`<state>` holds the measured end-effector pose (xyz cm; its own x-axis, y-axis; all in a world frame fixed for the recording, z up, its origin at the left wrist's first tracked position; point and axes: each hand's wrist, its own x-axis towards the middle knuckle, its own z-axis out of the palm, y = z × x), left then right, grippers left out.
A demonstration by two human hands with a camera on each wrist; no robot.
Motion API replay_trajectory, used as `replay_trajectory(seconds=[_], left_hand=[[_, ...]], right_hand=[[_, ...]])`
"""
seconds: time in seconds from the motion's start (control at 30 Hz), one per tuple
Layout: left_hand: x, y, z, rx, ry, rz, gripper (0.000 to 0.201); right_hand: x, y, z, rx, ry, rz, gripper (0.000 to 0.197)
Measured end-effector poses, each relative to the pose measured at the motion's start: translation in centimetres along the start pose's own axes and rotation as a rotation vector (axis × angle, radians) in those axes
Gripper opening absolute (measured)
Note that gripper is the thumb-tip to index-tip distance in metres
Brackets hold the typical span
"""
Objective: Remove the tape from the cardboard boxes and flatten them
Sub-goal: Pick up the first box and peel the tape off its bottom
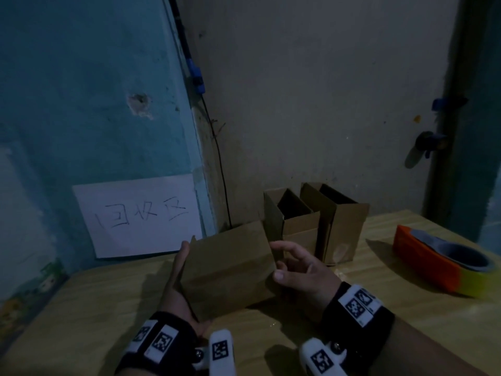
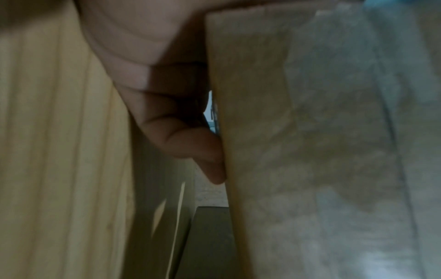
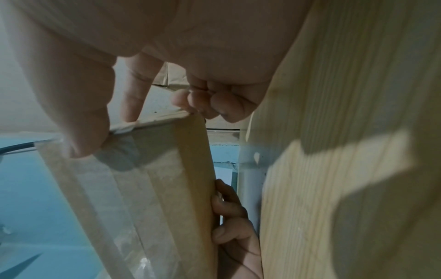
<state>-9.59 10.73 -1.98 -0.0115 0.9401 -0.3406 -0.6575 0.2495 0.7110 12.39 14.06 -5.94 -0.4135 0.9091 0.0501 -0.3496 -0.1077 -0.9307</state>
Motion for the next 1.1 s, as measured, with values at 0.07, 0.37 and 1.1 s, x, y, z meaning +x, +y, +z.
replay_trajectory(seconds=[0.07,0.37,1.1], left_hand=[[0.7,0.0,-0.5,0.003,0.02,0.029,0.036],[1.4,-0.2,-1.5,0.043,0.003,0.01,0.049],[1.6,-0.2,-1.3,0.085,0.005,-0.058,0.056]], right_hand=[[0.0,0.0,-0.1,-0.005,-0.015,-0.008,0.059],[0.0,0.2,0.0,-0.014,0.033,-0.042,0.045],[-0.4,-0.3,0.5,-0.108,0.214,-0.079,0.004]])
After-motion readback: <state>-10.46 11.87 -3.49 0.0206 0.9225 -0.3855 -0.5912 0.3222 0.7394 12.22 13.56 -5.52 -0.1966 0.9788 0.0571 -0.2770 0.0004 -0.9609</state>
